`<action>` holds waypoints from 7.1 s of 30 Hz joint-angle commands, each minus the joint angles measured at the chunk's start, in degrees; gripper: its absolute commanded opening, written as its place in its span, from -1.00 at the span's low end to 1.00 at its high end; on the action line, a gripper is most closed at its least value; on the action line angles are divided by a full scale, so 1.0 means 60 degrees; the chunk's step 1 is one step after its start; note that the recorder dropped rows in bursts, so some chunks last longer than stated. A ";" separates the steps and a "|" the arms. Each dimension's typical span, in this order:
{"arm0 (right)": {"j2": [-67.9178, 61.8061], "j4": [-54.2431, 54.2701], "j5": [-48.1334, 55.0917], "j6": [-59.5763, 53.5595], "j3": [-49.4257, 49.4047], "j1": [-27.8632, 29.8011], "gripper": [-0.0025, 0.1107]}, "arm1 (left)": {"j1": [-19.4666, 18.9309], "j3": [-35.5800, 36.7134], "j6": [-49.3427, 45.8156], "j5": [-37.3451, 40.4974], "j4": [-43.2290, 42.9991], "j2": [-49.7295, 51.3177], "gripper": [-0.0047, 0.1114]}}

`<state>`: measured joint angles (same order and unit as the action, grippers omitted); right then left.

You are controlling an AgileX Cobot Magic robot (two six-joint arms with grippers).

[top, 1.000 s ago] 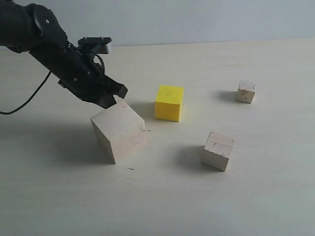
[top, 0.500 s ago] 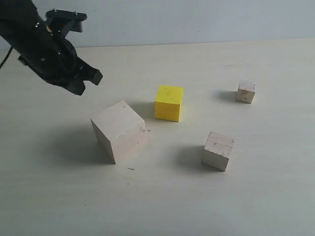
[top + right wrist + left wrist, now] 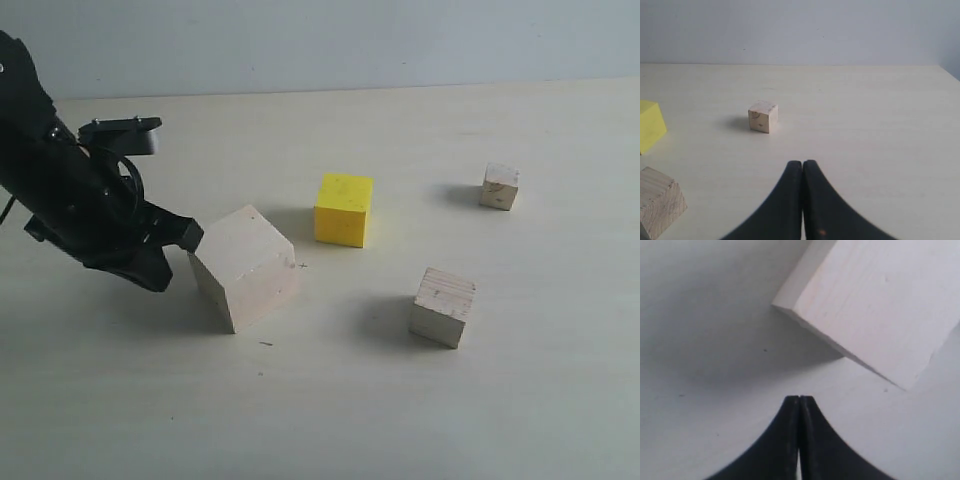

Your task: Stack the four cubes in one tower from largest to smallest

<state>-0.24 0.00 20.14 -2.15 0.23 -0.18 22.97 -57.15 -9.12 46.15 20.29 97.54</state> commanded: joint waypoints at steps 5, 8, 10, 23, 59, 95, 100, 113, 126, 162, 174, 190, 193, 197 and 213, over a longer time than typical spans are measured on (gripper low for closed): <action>0.0041 0.0000 -0.0154 -0.0026 -0.0038 -0.0022 -0.96 | 0.0003 0.0083 -0.0245 -0.0903 0.0497 0.0197 -0.92; 0.0041 0.0000 -0.0154 -0.0026 -0.0038 -0.0022 -0.96 | 0.0003 0.0083 -0.0245 -0.1038 0.0536 0.0423 -0.92; 0.0041 0.0000 -0.0154 -0.0026 -0.0038 -0.0022 -0.96 | 0.0003 0.0083 -0.0245 -0.1208 0.0607 0.0545 -0.92; 0.0041 0.0000 -0.0154 -0.0026 -0.0038 -0.0022 -0.96 | 0.0003 0.0083 -0.0443 -0.2509 0.0778 0.0848 -0.92; 0.0041 0.0000 -0.0131 -0.0044 -0.0038 -0.0022 -0.96 | 0.0003 0.0587 -0.1907 -0.2795 0.2538 0.0848 -0.92; 0.0041 0.0000 -0.0131 -0.0044 -0.0038 -0.0022 -0.96 | 0.1566 0.2858 -0.4732 -0.4354 0.7132 -0.0700 -0.92; 0.0041 0.0000 -0.0131 -0.0044 -0.0038 -0.0022 -0.96 | 0.1823 0.2858 -0.4693 -0.4948 0.7357 -0.0563 -0.92; 0.0041 0.0000 -0.0147 -0.0044 -0.0038 -0.0022 -0.96 | 0.2059 0.1968 -0.4697 -0.5044 0.7486 0.0476 -0.92; 0.0041 0.0000 -0.0147 -0.0044 -0.0038 -0.0022 -0.96 | 0.2166 0.1622 -0.4697 -0.5309 0.7487 0.0920 -0.92; 0.0041 0.0000 -0.0147 -0.0026 -0.0038 -0.0022 -0.96 | 0.2166 0.3982 -0.4689 -0.6408 0.7461 -0.2361 -0.92; 0.0041 0.0000 -0.0147 -0.0026 -0.0038 -0.0022 -0.96 | 0.2166 0.2957 -0.4731 -0.6255 0.7398 -0.0536 -0.92; 0.0041 0.0083 -0.0147 0.0065 -0.0038 -0.0022 -0.96 | 0.2166 0.2727 -0.4731 -0.6974 0.7301 0.0082 -0.92; 0.0041 0.0133 -0.0147 0.0065 -0.0038 -0.0022 -0.96 | 0.2166 0.2727 -0.4731 -0.7054 0.7304 0.0082 -0.92; 0.0041 0.0233 -0.0147 0.0065 -0.0038 -0.0022 -0.96 | 0.2166 0.2727 -0.4731 -0.7121 0.7281 0.0082 -0.92; 0.0041 0.0423 -0.1723 0.0065 -0.0038 -0.0022 -0.96 | 0.2166 0.3838 -0.4694 -0.6844 0.6854 -0.4134 -0.92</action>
<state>-0.24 1.46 17.51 -1.83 0.23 -0.18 35.66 -36.52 -37.42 6.84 61.74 79.31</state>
